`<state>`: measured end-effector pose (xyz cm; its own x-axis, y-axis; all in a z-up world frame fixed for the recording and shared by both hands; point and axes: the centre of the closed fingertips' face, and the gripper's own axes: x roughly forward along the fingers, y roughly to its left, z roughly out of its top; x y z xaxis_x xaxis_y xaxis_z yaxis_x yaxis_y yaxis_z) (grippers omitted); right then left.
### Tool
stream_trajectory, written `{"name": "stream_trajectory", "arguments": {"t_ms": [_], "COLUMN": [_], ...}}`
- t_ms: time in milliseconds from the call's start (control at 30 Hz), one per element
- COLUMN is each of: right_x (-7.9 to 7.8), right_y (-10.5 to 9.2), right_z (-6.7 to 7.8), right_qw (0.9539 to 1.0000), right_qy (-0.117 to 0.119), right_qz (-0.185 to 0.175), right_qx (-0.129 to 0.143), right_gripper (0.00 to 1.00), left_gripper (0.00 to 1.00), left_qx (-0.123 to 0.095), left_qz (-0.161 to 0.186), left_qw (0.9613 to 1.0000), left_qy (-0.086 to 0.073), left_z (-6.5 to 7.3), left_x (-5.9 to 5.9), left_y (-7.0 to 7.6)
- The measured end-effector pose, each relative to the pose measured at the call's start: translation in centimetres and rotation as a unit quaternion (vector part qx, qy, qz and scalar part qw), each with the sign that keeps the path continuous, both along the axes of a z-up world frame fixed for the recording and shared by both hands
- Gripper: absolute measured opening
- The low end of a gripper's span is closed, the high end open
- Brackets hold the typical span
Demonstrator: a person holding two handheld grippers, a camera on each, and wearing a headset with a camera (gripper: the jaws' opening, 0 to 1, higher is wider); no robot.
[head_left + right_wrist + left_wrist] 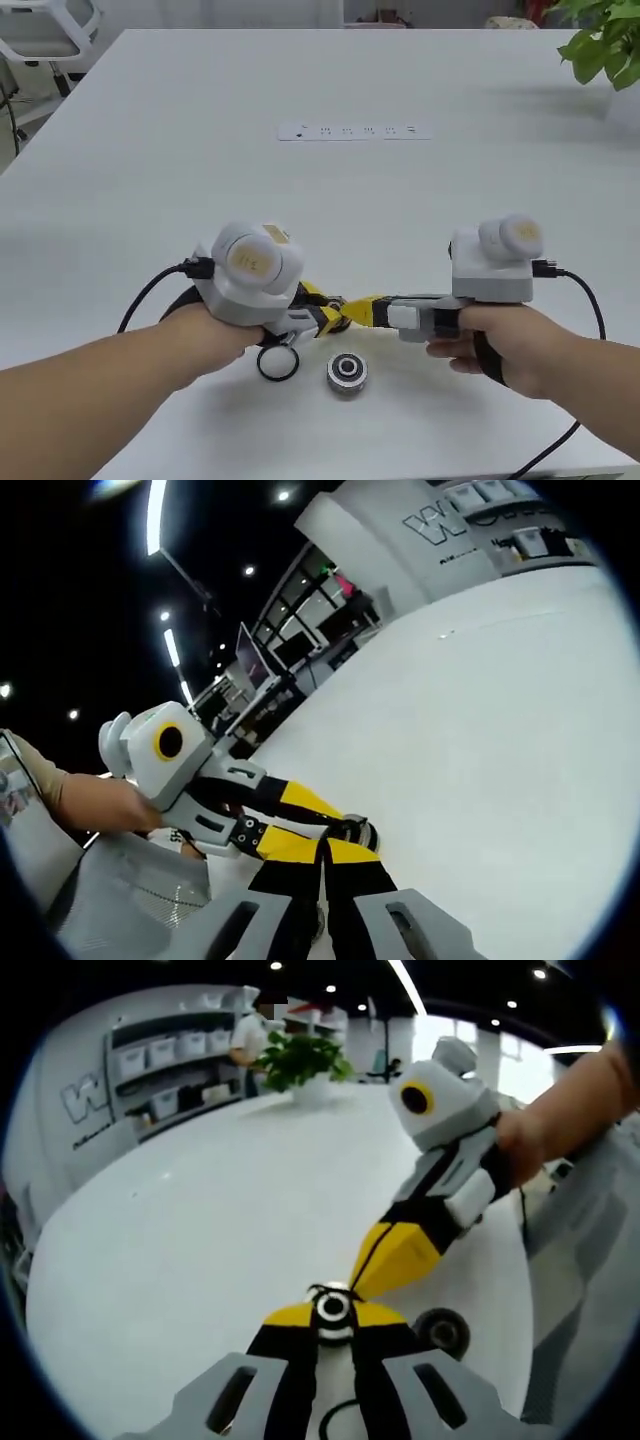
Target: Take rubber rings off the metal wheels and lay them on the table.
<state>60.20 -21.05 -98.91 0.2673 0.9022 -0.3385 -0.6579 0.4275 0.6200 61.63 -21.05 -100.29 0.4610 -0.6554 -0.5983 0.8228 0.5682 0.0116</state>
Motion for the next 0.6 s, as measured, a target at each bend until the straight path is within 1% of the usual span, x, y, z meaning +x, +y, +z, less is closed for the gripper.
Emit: {"name": "stream_trajectory", "arguments": {"t_ms": [167,333,367,433,500,567,600], "right_x": [-0.3,-0.9,-1.1,-1.3,-1.4,-1.3,-1.1], "right_y": [0.2,0.4,0.6,0.6,0.5,0.5,0.5], "right_z": [0.3,0.7,0.9,1.0,1.1,1.0,0.9], "right_qw": [0.9999,0.9995,0.9992,0.9990,0.9985,0.9986,0.9989], "right_qy": [0.007,0.016,0.017,0.019,0.026,0.027,0.024], "right_qz": [0.004,0.009,0.014,0.018,0.018,0.013,0.007], "right_qx": [0.012,0.027,0.034,0.038,0.044,0.044,0.039], "right_gripper": [0.00,0.00,0.00,0.00,0.00,0.00,0.00], "left_gripper": [0.12,0.12,0.12,0.12,0.12,0.12,0.12], "left_qx": [-0.004,-0.009,-0.009,-0.010,-0.011,-0.011,-0.011], "left_qz": [-0.002,-0.002,-0.003,-0.004,-0.003,-0.003,-0.001], "left_qw": [1.0000,1.0000,0.9999,0.9999,0.9999,0.9999,0.9999], "left_qy": [-0.002,-0.004,-0.005,-0.006,-0.007,-0.006,-0.006], "left_z": [0.0,0.0,0.0,0.0,0.0,0.0,0.0], "left_x": [0.0,0.1,0.1,0.0,0.0,0.0,0.1], "left_y": [0.0,0.0,0.0,0.0,0.0,0.0,0.0]}}
